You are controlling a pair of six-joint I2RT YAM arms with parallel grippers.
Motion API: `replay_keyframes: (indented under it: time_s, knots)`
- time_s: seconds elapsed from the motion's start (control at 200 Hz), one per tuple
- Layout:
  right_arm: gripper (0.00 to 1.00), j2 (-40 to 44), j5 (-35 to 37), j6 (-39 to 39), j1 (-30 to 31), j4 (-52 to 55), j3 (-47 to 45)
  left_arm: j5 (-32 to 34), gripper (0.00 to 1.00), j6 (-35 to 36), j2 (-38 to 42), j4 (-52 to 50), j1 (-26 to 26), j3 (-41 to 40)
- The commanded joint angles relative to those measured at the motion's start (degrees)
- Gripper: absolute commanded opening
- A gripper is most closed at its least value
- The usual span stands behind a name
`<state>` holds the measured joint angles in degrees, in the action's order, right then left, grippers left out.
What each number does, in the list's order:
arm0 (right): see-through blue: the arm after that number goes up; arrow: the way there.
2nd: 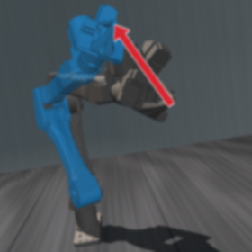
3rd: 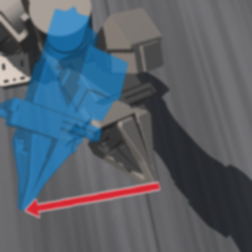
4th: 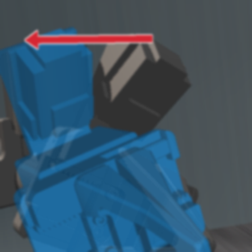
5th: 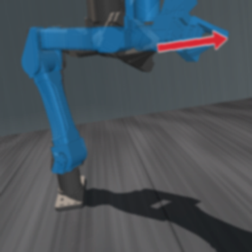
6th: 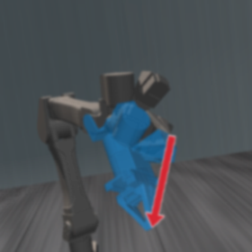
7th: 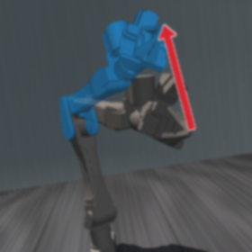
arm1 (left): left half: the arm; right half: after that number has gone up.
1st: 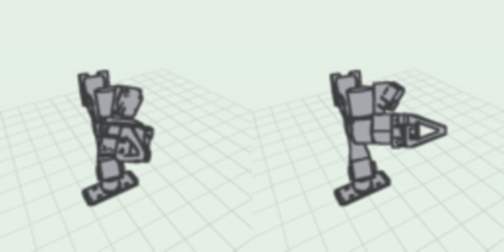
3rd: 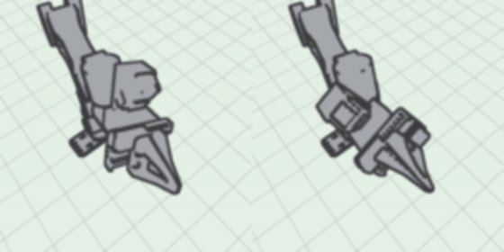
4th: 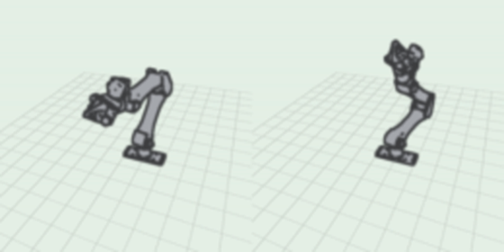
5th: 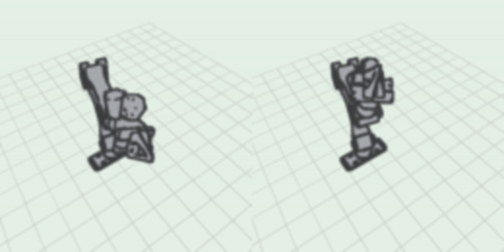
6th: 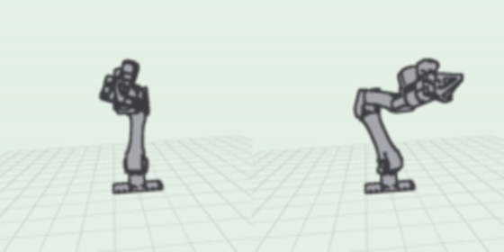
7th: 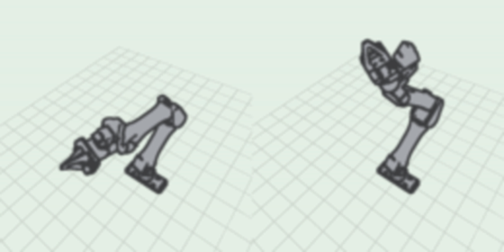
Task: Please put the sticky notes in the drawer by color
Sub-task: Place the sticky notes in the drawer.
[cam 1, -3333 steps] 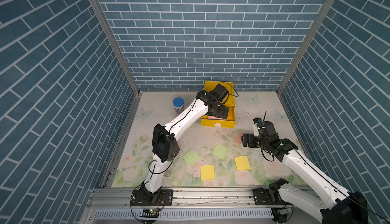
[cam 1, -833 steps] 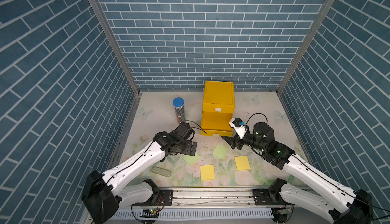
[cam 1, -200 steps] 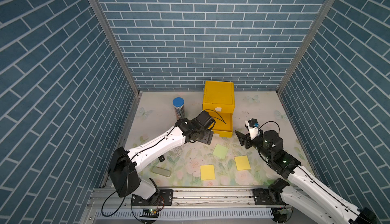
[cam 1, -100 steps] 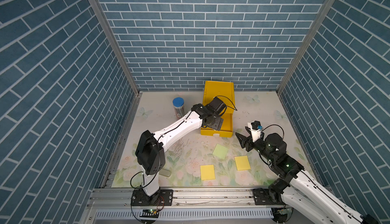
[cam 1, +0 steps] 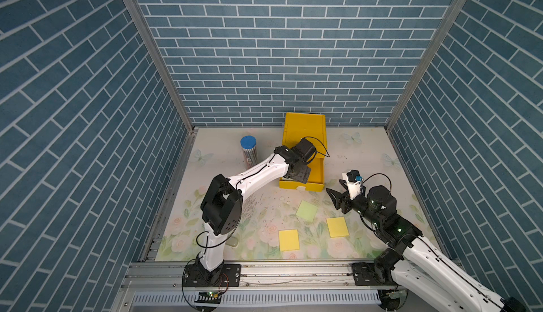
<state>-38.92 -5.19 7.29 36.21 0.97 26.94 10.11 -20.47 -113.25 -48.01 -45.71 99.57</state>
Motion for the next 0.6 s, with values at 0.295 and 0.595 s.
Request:
replay_keyframes:
  time_s: [0.295,0.595]
  knots:
    - [0.69,-8.4,-7.6,2.7,0.0,2.4,2.6,-6.1,0.94,0.4,4.5,6.2,0.1,1.2]
    - [0.76,-19.8,-1.6,13.0,11.3,6.9,5.1,-10.9,0.94,-0.6,20.5,14.3,0.2,-8.3]
